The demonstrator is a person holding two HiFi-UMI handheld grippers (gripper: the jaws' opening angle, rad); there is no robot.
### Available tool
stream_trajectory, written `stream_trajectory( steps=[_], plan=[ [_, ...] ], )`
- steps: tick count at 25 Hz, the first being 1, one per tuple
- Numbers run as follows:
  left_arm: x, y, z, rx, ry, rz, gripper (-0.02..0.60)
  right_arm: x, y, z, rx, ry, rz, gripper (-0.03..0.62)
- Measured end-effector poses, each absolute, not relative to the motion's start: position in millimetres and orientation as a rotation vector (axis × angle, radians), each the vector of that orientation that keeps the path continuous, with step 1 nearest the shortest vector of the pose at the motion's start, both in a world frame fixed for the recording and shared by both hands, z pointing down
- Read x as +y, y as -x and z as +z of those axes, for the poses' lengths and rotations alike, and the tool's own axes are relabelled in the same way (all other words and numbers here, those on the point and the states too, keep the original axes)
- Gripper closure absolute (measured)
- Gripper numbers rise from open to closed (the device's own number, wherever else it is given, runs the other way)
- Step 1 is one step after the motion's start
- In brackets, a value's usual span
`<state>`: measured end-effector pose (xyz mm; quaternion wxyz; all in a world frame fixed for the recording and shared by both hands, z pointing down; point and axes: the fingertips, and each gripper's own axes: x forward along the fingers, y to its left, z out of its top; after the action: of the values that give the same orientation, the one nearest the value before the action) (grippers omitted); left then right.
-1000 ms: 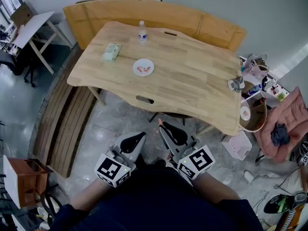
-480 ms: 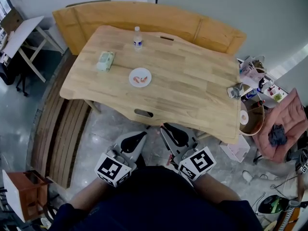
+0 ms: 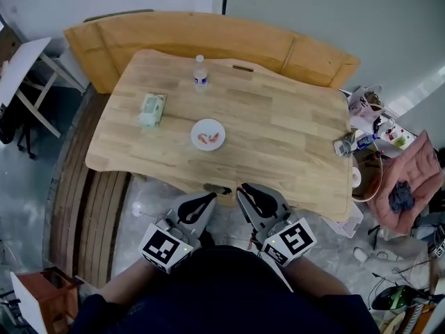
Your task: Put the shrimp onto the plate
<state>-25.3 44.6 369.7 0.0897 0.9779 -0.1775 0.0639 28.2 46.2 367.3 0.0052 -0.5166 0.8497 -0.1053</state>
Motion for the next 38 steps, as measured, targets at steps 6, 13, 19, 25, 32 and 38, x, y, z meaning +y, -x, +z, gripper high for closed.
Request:
stream_trajectory(
  steps=[6,13,19,25,32,38],
  plan=[
    [5.1,33.6,368.4,-0.451,-2.92,0.187,0.577,4.4,-17.0,366.4,2.617,1.675,-0.329,0.534],
    [-20.9,36.1,373.0,-0.439,-2.933,0.205,0.577,-28.7,-13.8,372.1,2.602,1.671,-0.345,0.534],
    [-44.1,26.7,378.0,-0.537,-2.911,0.216,0.578,-53.2,-26.3,379.5,2.643,1.6,-0.361,0.534],
    [-57.2,9.2,381.8,-0.634,-2.859,0.228,0.578,-75.1,-43.4,392.8,2.717,1.521,-0.387,0.534],
    [-72.9,-3.7,380.2,-0.724,-2.824,0.216,0.577,-100.7,-53.7,401.5,2.783,1.45,-0.395,0.534],
    [-76.5,-10.1,383.5,-0.757,-2.816,0.216,0.577,-115.5,-56.6,419.8,2.803,1.442,-0.452,0.534]
  ],
)
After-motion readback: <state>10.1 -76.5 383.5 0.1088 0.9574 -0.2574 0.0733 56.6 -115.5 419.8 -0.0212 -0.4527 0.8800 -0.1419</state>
